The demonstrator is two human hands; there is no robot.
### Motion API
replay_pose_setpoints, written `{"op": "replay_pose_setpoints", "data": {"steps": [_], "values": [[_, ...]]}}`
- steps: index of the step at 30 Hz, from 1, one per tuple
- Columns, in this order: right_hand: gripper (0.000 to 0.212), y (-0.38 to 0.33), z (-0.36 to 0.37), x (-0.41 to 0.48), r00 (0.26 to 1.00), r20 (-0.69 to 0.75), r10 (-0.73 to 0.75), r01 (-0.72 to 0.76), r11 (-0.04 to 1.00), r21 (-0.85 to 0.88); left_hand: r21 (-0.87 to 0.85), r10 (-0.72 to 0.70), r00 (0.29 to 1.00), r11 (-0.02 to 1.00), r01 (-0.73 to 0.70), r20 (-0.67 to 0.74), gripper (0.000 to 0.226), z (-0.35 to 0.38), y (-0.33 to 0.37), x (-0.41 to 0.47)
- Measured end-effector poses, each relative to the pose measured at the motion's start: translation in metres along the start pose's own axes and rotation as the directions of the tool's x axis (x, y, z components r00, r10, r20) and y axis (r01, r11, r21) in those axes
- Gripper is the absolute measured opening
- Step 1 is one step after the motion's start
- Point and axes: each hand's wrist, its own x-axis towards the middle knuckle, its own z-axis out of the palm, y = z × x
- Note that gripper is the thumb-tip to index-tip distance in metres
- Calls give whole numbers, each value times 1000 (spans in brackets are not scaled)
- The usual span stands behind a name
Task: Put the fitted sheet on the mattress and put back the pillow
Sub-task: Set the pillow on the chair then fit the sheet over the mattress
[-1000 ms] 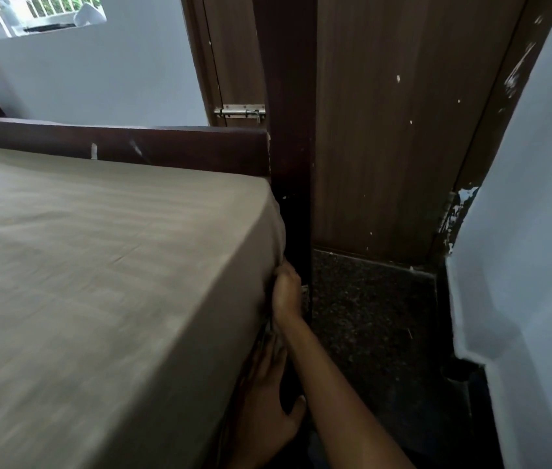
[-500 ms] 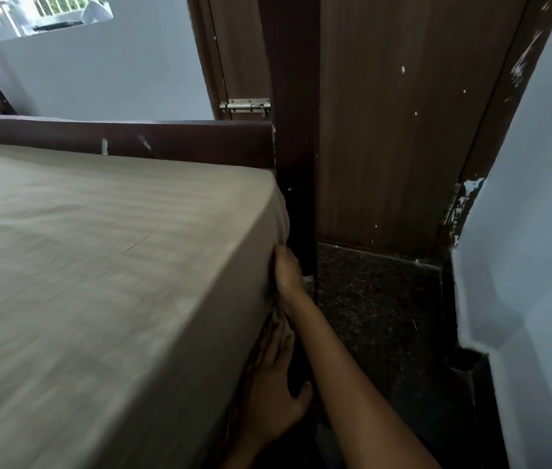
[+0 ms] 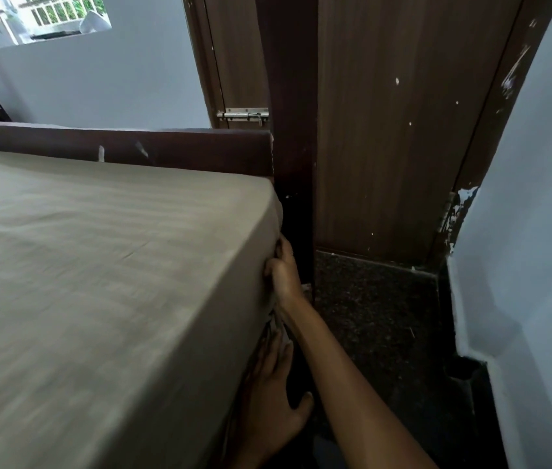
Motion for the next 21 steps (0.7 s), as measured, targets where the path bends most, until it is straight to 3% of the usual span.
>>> {"op": "replay_pose_setpoints", "data": {"steps": [4, 7, 10, 12, 13, 14, 16, 18, 21], "values": [[71, 0, 8, 4, 1000, -22, -1, 0, 999, -40, -4, -2, 1000, 1000, 2, 14, 89, 2, -1, 2], [63, -14, 3, -4, 997, -10, -74, 66, 938, -341, 18, -29, 999, 999, 28, 37, 92, -2, 2, -1], [41, -26, -17, -13, 965, -173, -200, 66, 817, -573, 36, -41, 998, 999, 38, 56, 100, -12, 7, -3], [31, -18, -32, -11, 937, -327, -120, -52, 879, -474, 32, -39, 997, 999, 37, 70, 104, -16, 10, -3], [27, -11, -38, -9, 926, -378, -5, -130, 934, -332, 22, -43, 997, 999, 42, 68, 104, -18, 12, -3], [26, -6, -41, -7, 923, -357, 143, -206, 968, -145, 15, -48, 997, 999, 47, 62, 103, -18, 12, -3], [30, 4, -33, -6, 917, -196, 347, -324, 936, 137, 11, -48, 998, 999, 47, 39, 102, -16, 11, -4], [31, 16, -14, -7, 927, -106, 359, -335, 922, 191, -20, -39, 999, 999, 39, 4, 99, -11, 8, -3], [58, 36, 3, -1, 937, -90, 336, -326, 939, 109, -24, 14, 999, 1000, -16, -44, 91, -1, 2, -1]]}}
